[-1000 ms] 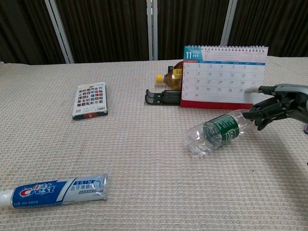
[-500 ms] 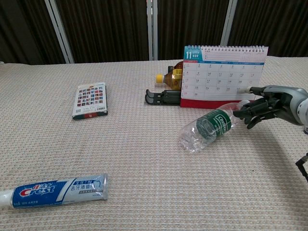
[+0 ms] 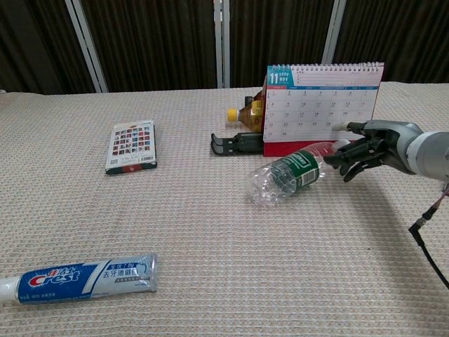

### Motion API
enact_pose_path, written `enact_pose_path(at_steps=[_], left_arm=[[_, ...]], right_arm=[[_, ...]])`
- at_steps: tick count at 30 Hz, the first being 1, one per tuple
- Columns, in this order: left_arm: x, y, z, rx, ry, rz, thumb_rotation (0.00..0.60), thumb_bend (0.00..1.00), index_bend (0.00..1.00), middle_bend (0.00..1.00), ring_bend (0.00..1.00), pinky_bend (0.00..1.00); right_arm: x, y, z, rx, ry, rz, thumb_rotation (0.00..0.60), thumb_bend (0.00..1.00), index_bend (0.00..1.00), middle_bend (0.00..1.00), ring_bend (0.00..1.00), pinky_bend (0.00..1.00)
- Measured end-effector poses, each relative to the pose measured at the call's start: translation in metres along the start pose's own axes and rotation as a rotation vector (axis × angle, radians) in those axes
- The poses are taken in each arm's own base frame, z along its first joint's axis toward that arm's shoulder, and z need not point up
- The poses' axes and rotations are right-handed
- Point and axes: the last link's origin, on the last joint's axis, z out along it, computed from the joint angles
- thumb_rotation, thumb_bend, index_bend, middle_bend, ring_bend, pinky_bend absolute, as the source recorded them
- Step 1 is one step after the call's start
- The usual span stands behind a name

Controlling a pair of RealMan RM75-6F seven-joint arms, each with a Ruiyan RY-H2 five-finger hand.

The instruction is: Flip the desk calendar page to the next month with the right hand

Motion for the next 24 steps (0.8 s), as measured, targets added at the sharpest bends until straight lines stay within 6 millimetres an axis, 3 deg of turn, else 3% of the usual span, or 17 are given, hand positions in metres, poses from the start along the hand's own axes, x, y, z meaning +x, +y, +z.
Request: enact_pose_path(at_steps=[11,24], left_arm=[[0.003,-0.004,0.001,0.002,0.001,-0.020,0.600,0.10,0.00,0.00,0.00,0.00],[0.004,-0.004,0.000,-0.003,-0.001,-0.034,0.600,0.10,0.00,0.00,0.00,0.00]], right_arm=[[-0.022,-0.036,0.005,0.059,-0.015,-0.061,0.600,0.30,0.00,0.64,0.58,0.47],[-0.038,-0.077,-0.011,0.155,-0.025,-0.073,0.600,0.32,0.08,0.62,0.58,0.47]])
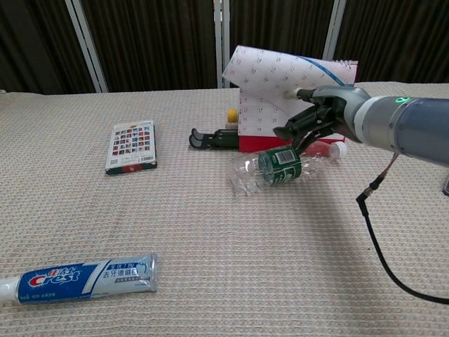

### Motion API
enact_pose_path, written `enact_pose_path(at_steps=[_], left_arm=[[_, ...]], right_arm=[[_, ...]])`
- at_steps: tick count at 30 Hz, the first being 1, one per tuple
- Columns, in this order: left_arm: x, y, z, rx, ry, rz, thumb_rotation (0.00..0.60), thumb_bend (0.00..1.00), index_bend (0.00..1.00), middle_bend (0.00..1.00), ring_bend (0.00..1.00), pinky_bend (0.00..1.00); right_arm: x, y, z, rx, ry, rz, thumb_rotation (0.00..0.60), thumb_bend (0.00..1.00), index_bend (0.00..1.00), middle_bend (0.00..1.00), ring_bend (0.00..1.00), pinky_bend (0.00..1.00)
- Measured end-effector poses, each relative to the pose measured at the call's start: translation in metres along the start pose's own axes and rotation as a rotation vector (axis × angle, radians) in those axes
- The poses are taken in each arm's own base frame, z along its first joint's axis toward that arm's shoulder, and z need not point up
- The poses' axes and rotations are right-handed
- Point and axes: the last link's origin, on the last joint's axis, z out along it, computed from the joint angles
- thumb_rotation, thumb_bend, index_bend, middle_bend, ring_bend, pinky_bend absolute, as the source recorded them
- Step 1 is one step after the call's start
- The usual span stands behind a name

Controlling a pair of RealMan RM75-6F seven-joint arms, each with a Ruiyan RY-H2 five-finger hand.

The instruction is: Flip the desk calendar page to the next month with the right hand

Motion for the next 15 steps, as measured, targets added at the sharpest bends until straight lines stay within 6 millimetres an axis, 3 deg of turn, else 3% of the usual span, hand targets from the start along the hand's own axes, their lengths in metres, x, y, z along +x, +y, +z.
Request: enact_pose_path(at_steps=[9,15], left_arm=[[0.001,0.000,0.000,0.001,0.003,-0.008,0.600,0.10,0.00,0.00,0.00,0.00],[0.002,0.000,0.000,0.005,0.004,-0.013,0.600,0.10,0.00,0.00,0.00,0.00]], right_arm=[[0.031,-0.053,-0.019,0.143,0.118,0.001,0.600,0.32,0.10,0.51,0.47,0.43],[0.074,-0.092,-0.033,0.258,0.261,-0.008,0.600,0.33,0.09,0.42,0.36,0.40]])
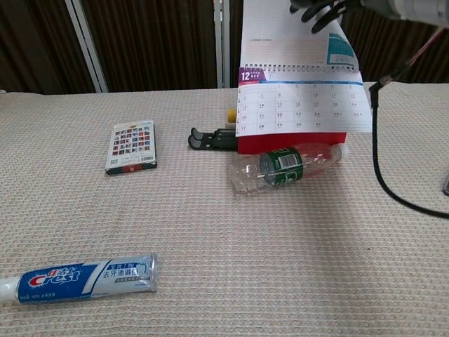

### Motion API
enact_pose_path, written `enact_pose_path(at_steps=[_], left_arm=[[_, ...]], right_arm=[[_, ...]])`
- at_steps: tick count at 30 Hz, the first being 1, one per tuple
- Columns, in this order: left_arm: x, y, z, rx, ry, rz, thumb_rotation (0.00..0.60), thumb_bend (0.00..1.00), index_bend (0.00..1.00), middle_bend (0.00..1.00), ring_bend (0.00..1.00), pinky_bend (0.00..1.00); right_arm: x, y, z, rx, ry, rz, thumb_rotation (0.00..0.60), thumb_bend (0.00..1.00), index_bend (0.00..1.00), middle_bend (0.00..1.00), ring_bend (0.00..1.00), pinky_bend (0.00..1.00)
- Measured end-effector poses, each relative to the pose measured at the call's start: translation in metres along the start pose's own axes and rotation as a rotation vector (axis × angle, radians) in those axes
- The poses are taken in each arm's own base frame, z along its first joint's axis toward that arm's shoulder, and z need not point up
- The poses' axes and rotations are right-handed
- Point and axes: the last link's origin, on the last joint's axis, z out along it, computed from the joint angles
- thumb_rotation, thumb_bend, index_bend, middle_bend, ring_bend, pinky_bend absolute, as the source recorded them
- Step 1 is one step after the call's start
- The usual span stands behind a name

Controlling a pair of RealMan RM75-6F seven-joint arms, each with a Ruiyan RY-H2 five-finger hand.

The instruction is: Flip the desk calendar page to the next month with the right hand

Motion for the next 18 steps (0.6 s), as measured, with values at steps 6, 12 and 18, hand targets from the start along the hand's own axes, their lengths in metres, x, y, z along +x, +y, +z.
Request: enact_pose_path(at_steps=[6,12,18], left_arm=[[-0.002,0.000,0.002,0.004,-0.009,0.000,0.600,0.10,0.00,0.00,0.00,0.00],[-0.005,-0.002,0.004,0.013,-0.025,0.005,0.600,0.10,0.00,0.00,0.00,0.00],[-0.007,-0.002,0.005,0.017,-0.033,0.006,0.600,0.10,0.00,0.00,0.00,0.00]], right_arm=[[0.012,0.000,0.008,0.007,0.028,-0.037,0.600,0.33,0.09,0.38,0.27,0.29],[0.012,0.018,0.020,-0.047,0.007,-0.111,0.600,0.31,0.08,0.26,0.14,0.16],[0.011,0.041,0.031,-0.110,-0.059,-0.231,0.600,0.18,0.00,0.00,0.00,0.00]])
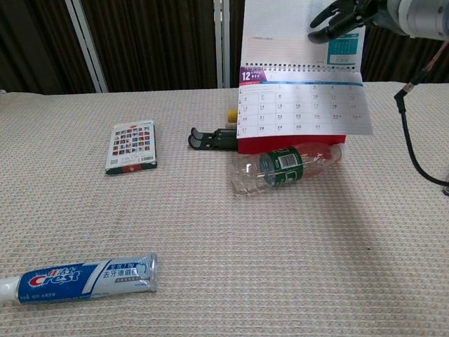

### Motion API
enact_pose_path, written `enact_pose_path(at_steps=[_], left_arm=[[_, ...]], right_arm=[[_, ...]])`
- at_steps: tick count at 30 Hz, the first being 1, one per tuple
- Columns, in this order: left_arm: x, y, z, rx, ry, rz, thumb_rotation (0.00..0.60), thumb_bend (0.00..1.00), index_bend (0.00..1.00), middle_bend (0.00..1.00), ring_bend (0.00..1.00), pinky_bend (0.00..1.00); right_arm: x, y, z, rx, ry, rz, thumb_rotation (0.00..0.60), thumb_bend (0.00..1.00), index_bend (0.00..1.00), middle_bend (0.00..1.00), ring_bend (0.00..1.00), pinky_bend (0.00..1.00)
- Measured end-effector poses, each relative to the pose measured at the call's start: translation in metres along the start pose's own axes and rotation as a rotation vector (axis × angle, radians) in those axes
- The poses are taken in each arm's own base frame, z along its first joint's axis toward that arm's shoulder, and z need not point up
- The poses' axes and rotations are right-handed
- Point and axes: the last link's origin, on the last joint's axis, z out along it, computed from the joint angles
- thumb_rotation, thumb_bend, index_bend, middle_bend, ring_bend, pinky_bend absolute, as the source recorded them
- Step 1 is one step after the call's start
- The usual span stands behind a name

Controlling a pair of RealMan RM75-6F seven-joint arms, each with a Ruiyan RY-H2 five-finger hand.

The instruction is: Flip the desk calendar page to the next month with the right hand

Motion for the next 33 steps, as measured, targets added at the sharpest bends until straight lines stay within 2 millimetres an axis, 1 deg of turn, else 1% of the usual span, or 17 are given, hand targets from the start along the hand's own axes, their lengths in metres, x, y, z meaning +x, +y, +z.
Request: enact_pose_path(at_steps=[3,7,10,15,21,24,27,30,33], left_arm=[[-0.001,0.000,0.001,0.002,-0.006,0.002,0.600,0.10,0.00,0.00,0.00,0.00],[-0.003,0.000,0.002,0.001,-0.015,0.005,0.600,0.10,0.00,0.00,0.00,0.00],[-0.004,0.001,0.002,-0.001,-0.019,0.004,0.600,0.10,0.00,0.00,0.00,0.00],[-0.004,0.003,0.001,-0.007,-0.020,0.003,0.600,0.10,0.00,0.00,0.00,0.00],[-0.003,0.002,0.001,-0.006,-0.016,0.001,0.600,0.10,0.00,0.00,0.00,0.00],[-0.004,0.000,0.002,0.003,-0.021,0.005,0.600,0.10,0.00,0.00,0.00,0.00],[-0.006,-0.001,0.003,0.008,-0.028,0.013,0.600,0.10,0.00,0.00,0.00,0.00],[-0.010,-0.001,0.004,0.007,-0.035,0.027,0.600,0.10,0.00,0.00,0.00,0.00],[-0.013,0.000,0.004,0.005,-0.046,0.037,0.600,0.10,0.00,0.00,0.00,0.00]], right_arm=[[-0.001,0.013,0.004,-0.025,-0.041,-0.123,0.600,0.15,0.00,0.00,0.00,0.00],[0.001,0.036,0.010,-0.074,-0.071,-0.325,0.600,0.15,0.00,0.00,0.00,0.00],[0.003,0.046,0.012,-0.105,-0.086,-0.385,0.600,0.15,0.00,0.00,0.00,0.00],[0.006,0.051,0.008,-0.131,-0.113,-0.410,0.600,0.15,0.00,0.00,0.00,0.00],[0.014,0.042,-0.003,-0.066,-0.075,-0.398,0.600,0.15,0.00,0.00,0.00,0.00],[0.023,0.038,-0.019,-0.009,-0.039,-0.414,0.600,0.15,0.00,0.00,0.00,0.00],[0.033,0.043,-0.040,0.046,-0.001,-0.456,0.600,0.15,0.00,0.00,0.00,0.00],[0.041,0.059,-0.067,0.081,0.036,-0.508,0.600,0.15,0.00,0.00,0.00,0.00],[0.048,0.083,-0.098,0.096,0.066,-0.559,0.600,0.15,0.00,0.00,0.00,0.00]])
